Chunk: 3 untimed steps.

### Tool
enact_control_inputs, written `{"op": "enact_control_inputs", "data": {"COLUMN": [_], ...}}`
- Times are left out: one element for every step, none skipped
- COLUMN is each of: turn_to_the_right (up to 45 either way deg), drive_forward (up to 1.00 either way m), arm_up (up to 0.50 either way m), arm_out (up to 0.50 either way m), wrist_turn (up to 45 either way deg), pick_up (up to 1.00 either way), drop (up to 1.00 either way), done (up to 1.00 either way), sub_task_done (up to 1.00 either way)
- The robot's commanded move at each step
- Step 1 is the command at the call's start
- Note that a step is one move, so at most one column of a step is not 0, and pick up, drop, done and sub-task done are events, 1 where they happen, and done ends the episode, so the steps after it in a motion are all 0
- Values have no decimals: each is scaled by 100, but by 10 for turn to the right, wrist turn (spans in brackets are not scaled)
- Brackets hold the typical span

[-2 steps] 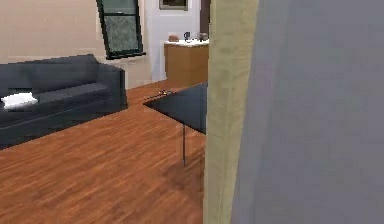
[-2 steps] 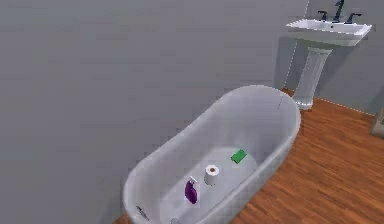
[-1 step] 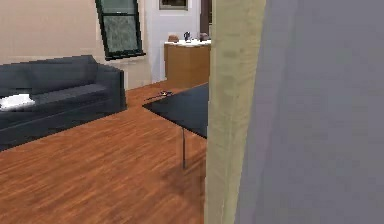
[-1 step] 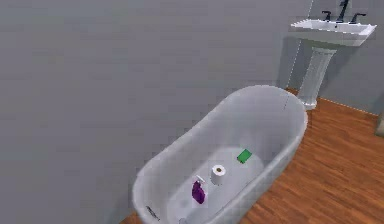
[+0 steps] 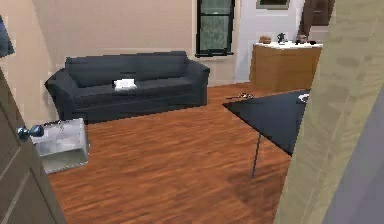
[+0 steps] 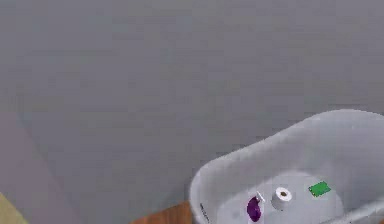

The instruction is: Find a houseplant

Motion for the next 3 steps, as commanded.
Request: {"op": "enact_control_inputs", "data": {"turn_to_the_right": [0, -30, 0], "drive_forward": [100, 0, 70], "arm_up": [0, 0, 0], "arm_out": [0, 0, 0], "wrist_turn": [0, 0, 0], "pick_up": [0, 0, 0], "drop": [0, 0, 0], "done": [0, 0, 0], "sub_task_done": [0, 0, 0]}}
